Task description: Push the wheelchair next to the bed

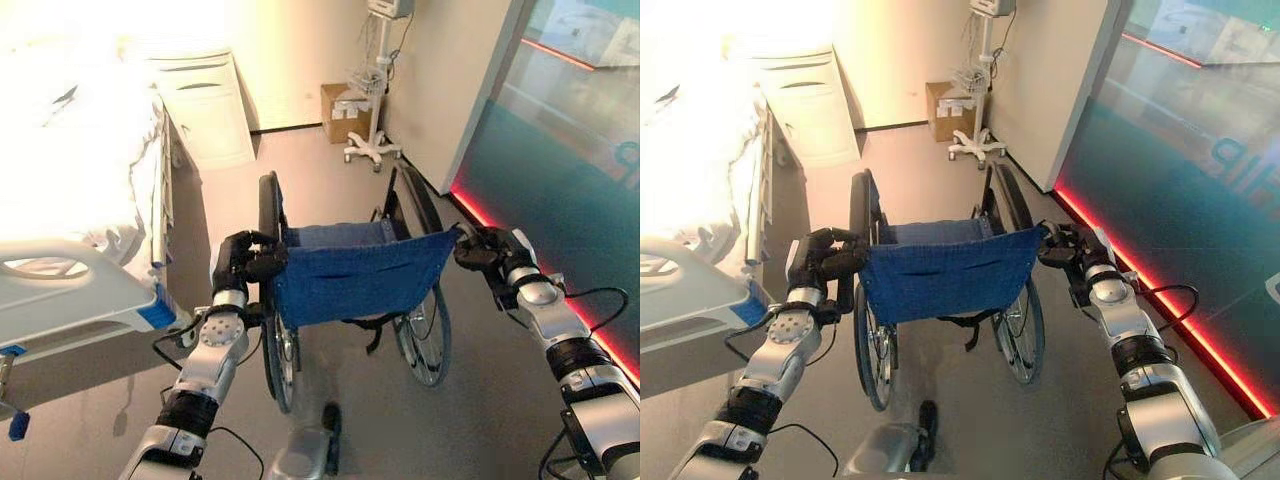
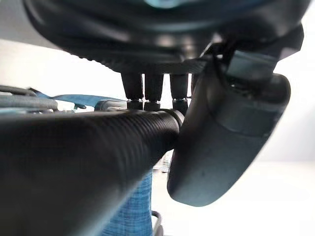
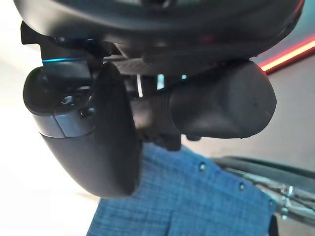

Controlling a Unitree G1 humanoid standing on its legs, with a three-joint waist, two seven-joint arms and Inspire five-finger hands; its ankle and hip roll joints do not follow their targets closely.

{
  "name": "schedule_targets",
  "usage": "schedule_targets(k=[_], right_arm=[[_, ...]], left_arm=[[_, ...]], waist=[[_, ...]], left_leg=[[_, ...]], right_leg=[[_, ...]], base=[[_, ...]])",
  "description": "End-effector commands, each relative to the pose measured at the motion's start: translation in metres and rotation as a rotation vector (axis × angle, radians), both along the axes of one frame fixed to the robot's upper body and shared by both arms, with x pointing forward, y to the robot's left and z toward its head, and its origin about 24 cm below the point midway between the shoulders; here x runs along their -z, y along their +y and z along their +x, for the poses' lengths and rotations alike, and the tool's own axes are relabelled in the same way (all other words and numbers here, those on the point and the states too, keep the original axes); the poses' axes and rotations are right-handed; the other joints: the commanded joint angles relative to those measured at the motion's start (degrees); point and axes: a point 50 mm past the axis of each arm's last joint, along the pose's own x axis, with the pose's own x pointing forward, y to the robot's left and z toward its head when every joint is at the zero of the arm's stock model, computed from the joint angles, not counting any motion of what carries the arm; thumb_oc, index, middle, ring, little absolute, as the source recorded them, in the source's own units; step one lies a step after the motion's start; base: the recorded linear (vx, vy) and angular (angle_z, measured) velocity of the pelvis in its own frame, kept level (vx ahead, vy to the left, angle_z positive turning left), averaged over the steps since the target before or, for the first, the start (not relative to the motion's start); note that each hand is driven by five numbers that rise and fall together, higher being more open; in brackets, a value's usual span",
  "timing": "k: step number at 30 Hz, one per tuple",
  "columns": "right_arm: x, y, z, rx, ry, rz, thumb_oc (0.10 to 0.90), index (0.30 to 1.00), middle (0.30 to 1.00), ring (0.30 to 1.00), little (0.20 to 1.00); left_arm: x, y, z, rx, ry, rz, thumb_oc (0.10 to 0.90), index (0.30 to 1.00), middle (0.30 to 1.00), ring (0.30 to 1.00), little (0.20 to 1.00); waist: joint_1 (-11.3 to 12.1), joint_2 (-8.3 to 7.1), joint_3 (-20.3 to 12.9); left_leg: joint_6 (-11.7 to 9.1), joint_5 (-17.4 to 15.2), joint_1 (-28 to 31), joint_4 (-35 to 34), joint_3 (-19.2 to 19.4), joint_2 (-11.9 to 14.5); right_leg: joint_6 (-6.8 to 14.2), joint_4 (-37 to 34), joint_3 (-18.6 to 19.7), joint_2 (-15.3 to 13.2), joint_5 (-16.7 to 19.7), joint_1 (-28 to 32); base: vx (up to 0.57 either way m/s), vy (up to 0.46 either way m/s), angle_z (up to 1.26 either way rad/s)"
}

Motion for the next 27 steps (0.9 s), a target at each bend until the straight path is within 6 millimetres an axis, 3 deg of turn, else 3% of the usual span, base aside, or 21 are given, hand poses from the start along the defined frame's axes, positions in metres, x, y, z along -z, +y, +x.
schedule_targets(k=[1,3,5,6,10,11,14,16,19,21,23,25,27], right_arm=[[0.026,-0.003,-0.011,-0.107,0.184,-0.159,0.4,0.3,0.3,0.3,0.3],[0.035,-0.004,-0.019,-0.112,0.194,-0.142,0.4,0.3,0.3,0.3,0.3],[0.042,-0.006,-0.027,-0.104,0.2,-0.13,0.4,0.3,0.3,0.3,0.3],[0.046,-0.007,-0.033,-0.094,0.208,-0.125,0.4,0.3,0.3,0.3,0.3],[0.039,-0.002,-0.022,-0.068,0.176,-0.113,0.4,0.3,0.3,0.3,0.3],[0.036,-0.002,-0.018,-0.059,0.163,-0.113,0.4,0.3,0.3,0.3,0.3],[0.025,-0.004,-0.009,-0.042,0.132,-0.13,0.4,0.3,0.3,0.3,0.3],[0.017,-0.006,-0.005,-0.028,0.106,-0.141,0.4,0.3,0.3,0.3,0.3],[0.005,-0.004,0.0,-0.033,0.075,-0.155,0.4,0.3,0.3,0.3,0.3],[0.001,0.001,0.001,-0.056,0.091,-0.158,0.4,0.3,0.3,0.3,0.3],[0.001,0.005,-0.001,-0.082,0.102,-0.174,0.4,0.3,0.3,0.3,0.3],[0.006,0.0,-0.009,-0.087,0.125,-0.176,0.4,0.3,0.3,0.3,0.3],[0.015,-0.01,-0.016,-0.077,0.149,-0.191,0.4,0.3,0.3,0.3,0.3]], left_arm=[[0.024,0.016,-0.01,0.054,0.159,0.152,0.4,0.3,0.3,0.3,0.3],[0.021,0.019,-0.012,0.062,0.153,0.17,0.4,0.3,0.3,0.3,0.3],[0.019,0.02,-0.015,0.075,0.15,0.187,0.4,0.3,0.3,0.3,0.3],[0.02,0.021,-0.017,0.101,0.153,0.198,0.4,0.3,0.3,0.3,0.3],[0.01,0.017,-0.002,0.145,0.134,0.23,0.4,0.3,0.3,0.3,0.3],[0.006,0.015,0.003,0.156,0.125,0.233,0.4,0.3,0.3,0.3,0.3],[-0.006,0.011,0.013,0.179,0.097,0.233,0.4,0.3,0.3,0.3,0.3],[-0.013,0.008,0.017,0.191,0.079,0.23,0.4,0.3,0.3,0.3,0.3],[-0.016,0.005,0.02,0.182,0.065,0.223,0.4,0.3,0.3,0.3,0.3],[-0.006,0.007,0.015,0.163,0.102,0.202,0.4,0.3,0.3,0.3,0.3],[-0.003,0.01,0.011,0.151,0.113,0.182,0.4,0.3,0.3,0.3,0.3],[0.003,0.01,0.005,0.143,0.134,0.181,0.4,0.3,0.3,0.3,0.3],[0.012,0.004,0.004,0.157,0.145,0.163,0.4,0.3,0.3,0.3,0.3]], waist=[[3.2,-2.97,3.2],[4.0,-3.94,2.4],[4.0,-4.51,2.1],[3.5,-4.64,2.3],[1.9,-2.58,4.7],[1.4,-2.29,5.2],[-0.9,-1.81,6.5],[-2.1,-1.97,7.0],[-3.3,-3.21,7.1],[-3.7,-3.83,6.6],[-4.4,-4.5,6.0],[-5.6,-4.95,5.0],[-6.2,-4.8,4.3]], left_leg=[[5.7,2.0,0.8,-3.1,-0.1,-4.3],[7.3,1.7,2.1,-4.3,-0.8,-5.2],[7.8,1.7,2.7,-4.7,-1.5,-5.8],[7.5,1.2,2.8,-3.2,-2.4,-5.7],[5.2,0.6,4.6,-1.7,-4.1,-1.4],[5.1,1.7,4.9,-2.1,-4.8,-0.9],[4.7,-0.1,8.8,-4.4,-8.2,-0.3],[4.8,-2.3,9.6,-4.3,-10.1,0.2],[3.9,-4.5,6.8,1.2,-12.2,1.5],[3.2,-5.4,6.2,5.3,-12.2,4.1],[2.8,-5.4,7.3,5.6,-11.4,6.1],[1.6,-4.7,9.9,5.4,-10.0,9.5],[1.0,-1.0,8.2,10.6,-9.7,11.8]], right_leg=[[-1.2,13.0,1.1,2.0,0.7,-1.9],[1.7,20.7,-0.6,-0.1,3.8,-1.5],[4.2,23.7,-0.7,-1.9,7.1,-2.3],[5.7,21.0,0.4,-4.0,9.5,-3.3],[4.6,9.7,0.7,-8.9,11.6,-6.9],[4.1,5.4,1.0,-9.6,14.7,-8.3],[6.2,-1.7,5.1,-14.0,23.0,-14.2],[7.2,-5.2,7.9,-15.5,24.7,-16.5],[7.2,-4.4,10.6,-15.3,22.7,-17.0],[6.8,0.8,9.3,-12.9,18.2,-17.1],[6.4,2.8,8.2,-12.8,16.6,-17.8],[4.7,3.8,7.1,-11.7,15.1,-17.9],[1.8,2.6,5.5,-9.0,13.5,-16.1]], base=[[0.49,-0.137,-0.18],[0.35,-0.029,0.29],[0.32,-0.055,0.3],[0.38,-0.198,0.06],[0.27,-0.365,-0.02],[0.14,-0.315,-0.08],[0.26,-0.362,0.46],[0.28,-0.452,0.61],[0.26,-0.531,0.69],[0.32,-0.447,1.08],[0.3,-0.343,0.73],[0.36,-0.437,0.44],[0.35,-0.545,0.56]])
